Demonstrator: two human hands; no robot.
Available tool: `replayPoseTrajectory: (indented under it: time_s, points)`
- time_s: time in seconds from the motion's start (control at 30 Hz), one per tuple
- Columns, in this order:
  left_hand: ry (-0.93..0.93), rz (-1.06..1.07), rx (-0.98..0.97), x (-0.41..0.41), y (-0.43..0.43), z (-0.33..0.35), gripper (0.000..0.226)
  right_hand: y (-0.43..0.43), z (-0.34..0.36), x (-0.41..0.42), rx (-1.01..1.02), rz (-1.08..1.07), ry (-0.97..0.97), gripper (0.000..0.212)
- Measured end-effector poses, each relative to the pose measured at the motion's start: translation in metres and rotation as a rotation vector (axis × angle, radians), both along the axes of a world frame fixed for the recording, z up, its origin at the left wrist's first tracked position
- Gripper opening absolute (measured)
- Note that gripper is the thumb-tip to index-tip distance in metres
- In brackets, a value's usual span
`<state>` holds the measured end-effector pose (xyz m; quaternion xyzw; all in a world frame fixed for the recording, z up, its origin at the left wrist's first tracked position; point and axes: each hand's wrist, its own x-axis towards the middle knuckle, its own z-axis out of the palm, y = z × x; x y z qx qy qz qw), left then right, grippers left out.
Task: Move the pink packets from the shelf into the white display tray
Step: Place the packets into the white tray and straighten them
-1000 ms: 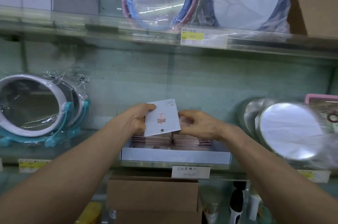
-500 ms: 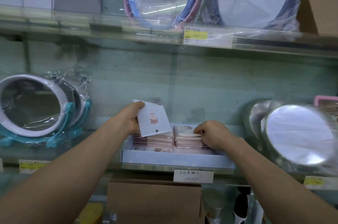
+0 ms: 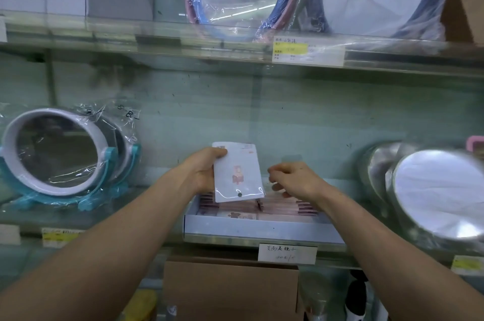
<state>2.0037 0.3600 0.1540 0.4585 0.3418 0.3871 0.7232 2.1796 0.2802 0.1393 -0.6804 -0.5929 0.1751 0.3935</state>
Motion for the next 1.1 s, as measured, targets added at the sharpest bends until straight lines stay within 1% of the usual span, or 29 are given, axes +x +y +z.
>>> replayPoseTrajectory:
  time_s: [0.03, 0.07, 0.1, 0.2, 0.27, 0.33, 0.43, 0.5, 0.57, 0.6, 0.63, 0.7, 0.73, 0.8, 0.87, 0.9, 0.97, 1.0, 1.1]
  points:
    - [0.016, -0.026, 0.010, 0.001, -0.003, 0.000, 0.018, -0.002, 0.002, -0.006, -0.008, 0.044, 0.156, 0.026]
    - [0.032, -0.048, 0.018, 0.002, -0.004, -0.001, 0.018, -0.003, 0.003, -0.010, -0.012, 0.068, 0.235, 0.023]
    - [0.042, -0.068, 0.022, 0.003, -0.007, -0.001, 0.019, -0.003, 0.003, -0.012, -0.007, 0.084, 0.273, 0.022]
    - [0.055, -0.107, 0.021, 0.004, -0.010, -0.001, 0.022, -0.003, 0.006, -0.016, 0.009, 0.093, 0.274, 0.017]
    - [0.064, -0.123, 0.015, 0.002, -0.012, -0.001, 0.019, -0.002, 0.008, -0.018, 0.055, 0.074, 0.301, 0.012]
    - [0.120, -0.144, 0.058, 0.000, -0.013, -0.002, 0.015, 0.000, 0.009, -0.020, 0.098, 0.049, 0.363, 0.014]
    - [0.236, -0.149, 0.182, -0.004, -0.011, -0.004, 0.025, 0.001, 0.009, -0.019, 0.054, 0.020, 0.382, 0.023]
    - [0.359, -0.077, 0.332, -0.004, -0.011, -0.003, 0.027, 0.003, 0.006, -0.017, 0.070, -0.029, 0.302, 0.039]
    - [0.552, 0.026, 0.533, -0.007, -0.016, 0.001, 0.022, 0.005, 0.004, -0.014, 0.172, -0.064, 0.162, 0.056]
    - [0.651, 0.055, 0.632, -0.009, -0.018, 0.004, 0.019, 0.005, 0.004, -0.015, 0.227, -0.057, 0.099, 0.055]
    - [0.735, 0.057, 0.719, -0.011, -0.021, 0.006, 0.017, 0.006, 0.005, -0.017, 0.268, -0.036, 0.048, 0.046]
    - [0.868, 0.015, 0.838, -0.014, -0.023, 0.008, 0.021, 0.006, 0.004, -0.019, 0.273, 0.019, -0.032, 0.017]
    - [0.924, -0.011, 0.871, -0.015, -0.025, 0.009, 0.023, 0.006, 0.002, -0.021, 0.253, 0.031, -0.067, 0.008]
    - [0.999, -0.061, 0.889, -0.018, -0.026, 0.009, 0.024, 0.004, -0.003, -0.023, 0.212, 0.036, -0.152, 0.010]
    - [1.032, -0.119, 0.871, -0.022, -0.027, 0.008, 0.022, 0.002, -0.008, -0.024, 0.150, 0.032, -0.251, 0.013]
    - [1.049, -0.146, 0.857, -0.024, -0.028, 0.008, 0.025, -0.001, -0.009, -0.024, 0.106, 0.037, -0.286, 0.012]
    - [1.109, -0.220, 0.845, -0.026, -0.028, 0.007, 0.033, -0.008, -0.009, -0.023, -0.011, 0.080, -0.275, 0.011]
    - [1.146, -0.267, 0.854, -0.026, -0.029, 0.005, 0.034, -0.012, -0.007, -0.023, -0.088, 0.120, -0.246, 0.012]
    - [1.307, -0.394, 0.852, -0.022, -0.033, 0.005, 0.035, -0.022, -0.003, -0.022, -0.293, 0.179, -0.190, 0.022]
